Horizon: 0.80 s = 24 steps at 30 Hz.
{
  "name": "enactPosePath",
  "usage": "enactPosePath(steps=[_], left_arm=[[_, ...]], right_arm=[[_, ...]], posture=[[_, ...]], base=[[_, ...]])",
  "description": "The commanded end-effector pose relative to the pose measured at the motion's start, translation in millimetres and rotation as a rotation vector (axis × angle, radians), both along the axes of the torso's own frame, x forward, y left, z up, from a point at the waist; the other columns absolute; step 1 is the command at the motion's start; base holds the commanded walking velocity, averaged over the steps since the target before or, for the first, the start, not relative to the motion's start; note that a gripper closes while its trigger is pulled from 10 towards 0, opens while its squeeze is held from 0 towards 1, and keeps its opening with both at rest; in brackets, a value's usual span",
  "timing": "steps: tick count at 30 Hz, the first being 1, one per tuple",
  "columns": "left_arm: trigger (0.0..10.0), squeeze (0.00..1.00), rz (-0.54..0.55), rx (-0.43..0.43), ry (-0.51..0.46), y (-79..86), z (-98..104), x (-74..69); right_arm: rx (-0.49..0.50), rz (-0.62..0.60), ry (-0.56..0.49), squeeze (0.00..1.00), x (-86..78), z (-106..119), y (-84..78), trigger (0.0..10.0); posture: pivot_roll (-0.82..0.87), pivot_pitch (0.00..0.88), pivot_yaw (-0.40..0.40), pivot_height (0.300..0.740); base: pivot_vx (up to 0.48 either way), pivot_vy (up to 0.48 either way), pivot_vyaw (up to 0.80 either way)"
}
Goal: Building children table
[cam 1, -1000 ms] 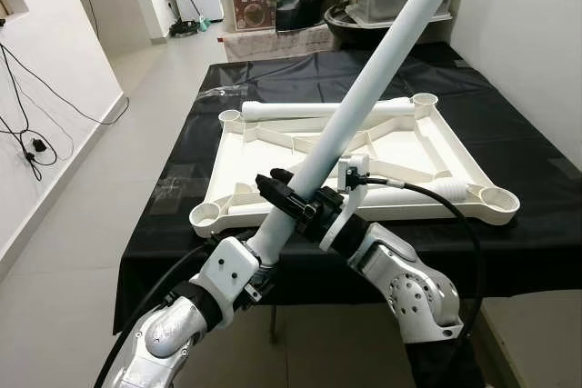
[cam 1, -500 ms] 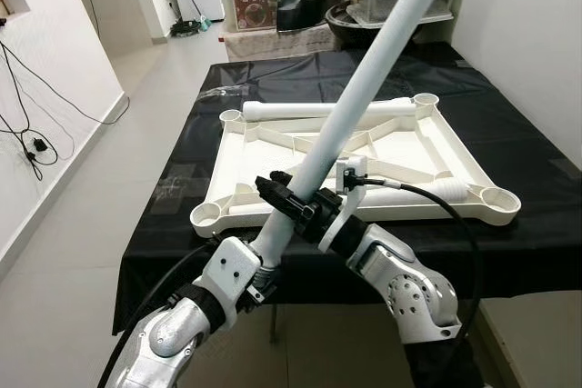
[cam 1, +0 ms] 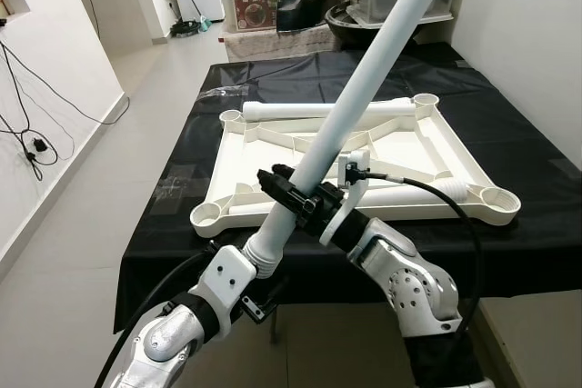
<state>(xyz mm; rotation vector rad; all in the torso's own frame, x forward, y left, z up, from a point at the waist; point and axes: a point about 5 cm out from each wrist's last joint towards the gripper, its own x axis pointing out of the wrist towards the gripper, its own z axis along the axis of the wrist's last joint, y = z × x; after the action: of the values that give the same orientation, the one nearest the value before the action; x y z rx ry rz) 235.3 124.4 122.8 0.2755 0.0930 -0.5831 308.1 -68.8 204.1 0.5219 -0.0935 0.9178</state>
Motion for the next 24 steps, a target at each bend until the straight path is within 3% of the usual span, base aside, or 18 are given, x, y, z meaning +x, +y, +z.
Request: enactPosePath(steps=[1, 3, 5, 7, 8, 9, 11, 12, 17, 20, 24], left_arm=[[10.0, 0.0, 0.047, 0.015, 0.042, 9.6, -8.4, -0.3], [10.0, 0.0, 0.057, 0.016, 0.043, 10.9, -8.9, -0.1], [10.0, 0.0, 0.118, 0.001, 0.03, 14.7, -9.8, -1.1], [10.0, 0.0, 0.118, 0.001, 0.03, 14.7, -9.8, -1.1], [10.0, 0.0, 0.162, -0.012, -0.001, 16.0, -7.9, -1.6], [10.0, 0.0, 0.215, -0.034, -0.03, 16.6, -4.9, -1.7], [10.0, 0.0, 0.247, -0.048, -0.049, 16.9, -2.8, -1.7], [10.0, 0.0, 0.29, -0.068, -0.075, 16.4, 0.9, -1.9], [10.0, 0.0, 0.339, -0.088, -0.13, 11.8, 8.6, -4.2], [10.0, 0.0, 0.428, -0.147, -0.167, 7.5, 17.4, -6.8], [10.0, 0.0, 0.458, -0.161, -0.19, -1.2, 23.7, -11.2]], right_arm=[[0.003, -0.035, -0.024, 0.0, 4.1, 4.1, -0.7, 0.0], [0.003, -0.048, -0.027, 0.0, 5.4, 4.7, -1.6, 0.0], [-0.021, -0.222, -0.033, 0.0, 20.2, 6.5, -17.8, 0.0], [-0.021, -0.222, -0.033, 0.0, 20.2, 6.5, -17.8, 0.0], [-0.04, -0.317, -0.039, 0.0, 26.5, 7.0, -27.7, 0.0], [-0.084, -0.395, -0.063, 0.0, 30.2, 8.0, -35.6, 1.2], [-0.114, -0.433, -0.082, 0.0, 31.5, 8.7, -39.4, 1.2], [-0.148, -0.469, -0.104, 0.0, 31.4, 9.4, -42.3, 10.0], [-0.202, -0.506, -0.149, 0.0, 27.1, 8.4, -42.9, 10.0], [-0.242, -0.513, -0.179, 0.0, 18.0, 3.7, -38.5, 10.0], [-0.252, -0.508, -0.196, 0.0, 11.2, 0.0, -29.7, 10.0]], posture=[[0.0, 0.0, 0.074, 0.74], [0.0, 0.0, 0.074, 0.74], [-0.01, 0.0, 0.073, 0.74], [-0.01, 0.0, 0.073, 0.74], [0.0, 0.0, 0.072, 0.74], [0.0, 0.0, 0.072, 0.74], [0.0, 0.0, 0.072, 0.74], [0.0, 0.0, 0.07, 0.74], [0.0, 0.0, 0.063, 0.74], [0.0, 0.0, 0.059, 0.74], [0.0, 0.0, 0.05, 0.74]], base=[[0.0, 0.0, 0.0], [0.0, 0.0, 0.0], [0.0, 0.0, 0.0], [0.0, 0.0, 0.0], [0.0, 0.0, 0.0], [0.0, 0.0, 0.0], [0.0, 0.0, 0.0], [0.0, 0.0, 0.0], [0.0, 0.0, 0.0], [0.0, 0.0, 0.0], [0.0, 0.0, 0.8]])
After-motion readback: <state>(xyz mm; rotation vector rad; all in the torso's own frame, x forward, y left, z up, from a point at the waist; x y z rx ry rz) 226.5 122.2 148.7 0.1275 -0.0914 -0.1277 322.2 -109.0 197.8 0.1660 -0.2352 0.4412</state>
